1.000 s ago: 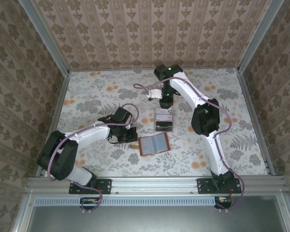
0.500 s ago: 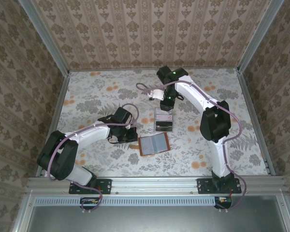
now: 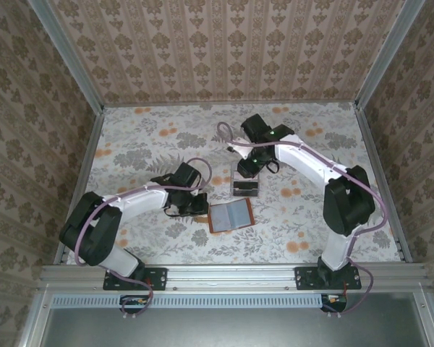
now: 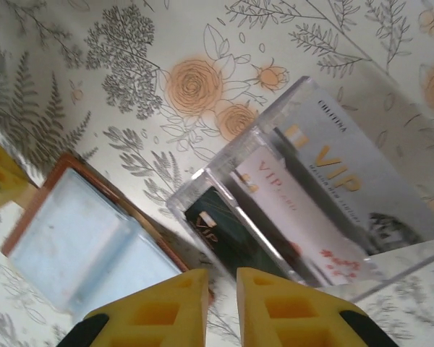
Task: Take the credit cards out of the card holder
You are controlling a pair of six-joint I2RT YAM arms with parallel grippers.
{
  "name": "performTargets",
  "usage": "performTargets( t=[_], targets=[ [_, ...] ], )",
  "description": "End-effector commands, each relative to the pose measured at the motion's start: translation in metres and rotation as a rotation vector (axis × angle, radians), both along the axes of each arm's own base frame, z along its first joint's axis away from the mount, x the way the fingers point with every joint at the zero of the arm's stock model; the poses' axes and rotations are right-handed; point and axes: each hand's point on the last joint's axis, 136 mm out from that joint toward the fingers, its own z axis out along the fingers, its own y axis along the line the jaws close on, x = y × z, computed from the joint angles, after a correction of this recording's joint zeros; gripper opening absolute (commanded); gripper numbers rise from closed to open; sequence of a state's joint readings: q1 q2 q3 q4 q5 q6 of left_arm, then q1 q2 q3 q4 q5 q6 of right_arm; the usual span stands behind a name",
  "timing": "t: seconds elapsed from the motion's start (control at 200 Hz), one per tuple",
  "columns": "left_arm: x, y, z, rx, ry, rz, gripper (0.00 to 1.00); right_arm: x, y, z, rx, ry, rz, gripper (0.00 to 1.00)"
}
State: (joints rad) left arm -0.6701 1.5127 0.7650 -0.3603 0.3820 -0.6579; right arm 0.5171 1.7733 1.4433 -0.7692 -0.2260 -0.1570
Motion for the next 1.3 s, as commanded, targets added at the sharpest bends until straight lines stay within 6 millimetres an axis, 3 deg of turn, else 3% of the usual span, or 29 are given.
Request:
performTargets(
  t=[0.0, 0.245, 0.66, 1.0, 1.295],
  targets=[
    [-0.009, 0.000, -0.009, 0.006, 0.025, -0.024, 0.05, -0.008, 0.023, 0.011, 0.171, 0.053, -0.146, 0.19],
    [-0.016, 0.000, -0.014, 0.013, 0.031, -0.033, 0.05, -0.036, 0.048, 0.004, 0.288, 0.158, -0.259, 0.11],
    [-0.023, 0.002, -0.025, 0.042, 0.045, -0.027, 0.05, -0.080, 0.082, -0.020, 0.383, 0.370, -0.405, 0.10],
    [-0.026, 0.005, -0.032, 0.058, 0.056, -0.026, 0.05, -0.096, 0.076, -0.046, 0.334, 0.435, -0.480, 0.17],
    [-0.028, 0.006, -0.033, 0.052, 0.057, -0.022, 0.05, -0.108, 0.092, -0.061, 0.299, 0.478, -0.476, 0.20]
  ],
)
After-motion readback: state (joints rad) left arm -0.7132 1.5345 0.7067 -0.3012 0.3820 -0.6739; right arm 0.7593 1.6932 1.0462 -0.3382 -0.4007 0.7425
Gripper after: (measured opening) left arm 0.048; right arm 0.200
